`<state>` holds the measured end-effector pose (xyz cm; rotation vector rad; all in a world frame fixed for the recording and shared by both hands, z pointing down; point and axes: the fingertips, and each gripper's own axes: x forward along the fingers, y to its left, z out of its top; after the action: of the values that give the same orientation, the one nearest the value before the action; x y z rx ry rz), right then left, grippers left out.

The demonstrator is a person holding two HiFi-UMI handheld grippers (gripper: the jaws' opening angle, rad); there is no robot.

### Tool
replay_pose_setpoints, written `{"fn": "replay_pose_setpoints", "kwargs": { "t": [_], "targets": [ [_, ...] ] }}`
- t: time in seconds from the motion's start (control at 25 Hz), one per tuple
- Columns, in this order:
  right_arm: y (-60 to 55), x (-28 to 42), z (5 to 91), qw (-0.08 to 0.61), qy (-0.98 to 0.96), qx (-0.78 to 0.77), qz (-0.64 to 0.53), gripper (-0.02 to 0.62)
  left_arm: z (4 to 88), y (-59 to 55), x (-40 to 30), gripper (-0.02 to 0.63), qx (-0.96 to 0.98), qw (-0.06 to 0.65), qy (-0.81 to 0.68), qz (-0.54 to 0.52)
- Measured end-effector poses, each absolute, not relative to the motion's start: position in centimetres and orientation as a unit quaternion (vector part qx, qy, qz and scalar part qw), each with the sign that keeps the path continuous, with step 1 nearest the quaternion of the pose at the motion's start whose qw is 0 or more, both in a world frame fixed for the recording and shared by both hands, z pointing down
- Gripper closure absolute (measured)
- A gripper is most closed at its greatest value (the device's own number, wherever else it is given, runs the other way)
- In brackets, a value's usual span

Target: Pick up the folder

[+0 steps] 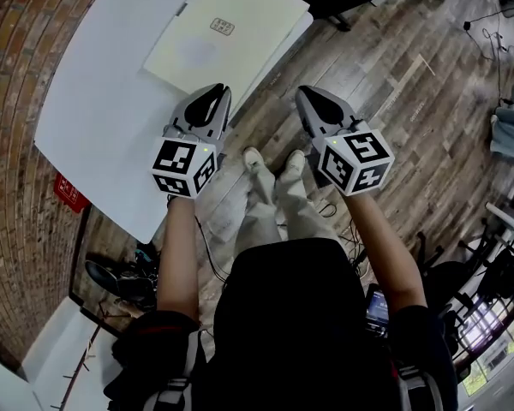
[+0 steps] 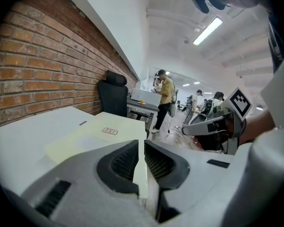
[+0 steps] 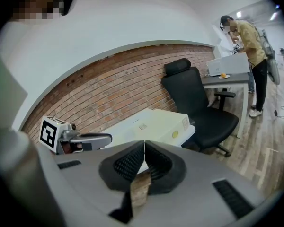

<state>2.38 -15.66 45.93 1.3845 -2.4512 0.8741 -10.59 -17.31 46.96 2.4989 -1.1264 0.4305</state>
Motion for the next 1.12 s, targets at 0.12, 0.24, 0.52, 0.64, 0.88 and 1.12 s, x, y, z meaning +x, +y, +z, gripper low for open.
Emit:
{"fn": "replay_pose_setpoints", "kwargs": {
  "t": [0.12, 0.24, 0.52, 0.64, 0.88, 1.12],
  "targets": [
    [-15.6, 2.4, 46.5, 0.094, -0.827, 0.466, 0.302, 0.567, 47.7, -17.6, -10.7, 0.586, 0.881, 0.184, -0.406, 0.157],
    [-15.7, 2.3, 47.2, 0.093, -0.825, 0.465, 0.309, 0.566, 48.5, -17.8, -11.0, 0.586, 0.878, 0.182, -0.411, 0.165],
    [-15.7, 2.3, 48.5, 0.080, -0.817, 0.467, 0.329, 0.568, 49.6, -18.8, -11.7, 0.503, 0.871, 0.174, -0.418, 0.189],
    [-15.4, 2.1, 49.0, 0.081, -0.816, 0.463, 0.336, 0.566, 50.0, -19.4, -12.3, 0.401, 0.866, 0.175, -0.424, 0.197],
    [-14.8, 1.6, 49.8, 0.086, -0.817, 0.449, 0.352, 0.566, 51.0, -20.4, -13.2, 0.278, 0.857, 0.174, -0.430, 0.224],
    [-14.0, 0.4, 50.4, 0.092, -0.820, 0.432, 0.365, 0.566, 52.4, -21.6, -14.0, 0.198, 0.850, 0.159, -0.424, 0.270]
  ]
}}
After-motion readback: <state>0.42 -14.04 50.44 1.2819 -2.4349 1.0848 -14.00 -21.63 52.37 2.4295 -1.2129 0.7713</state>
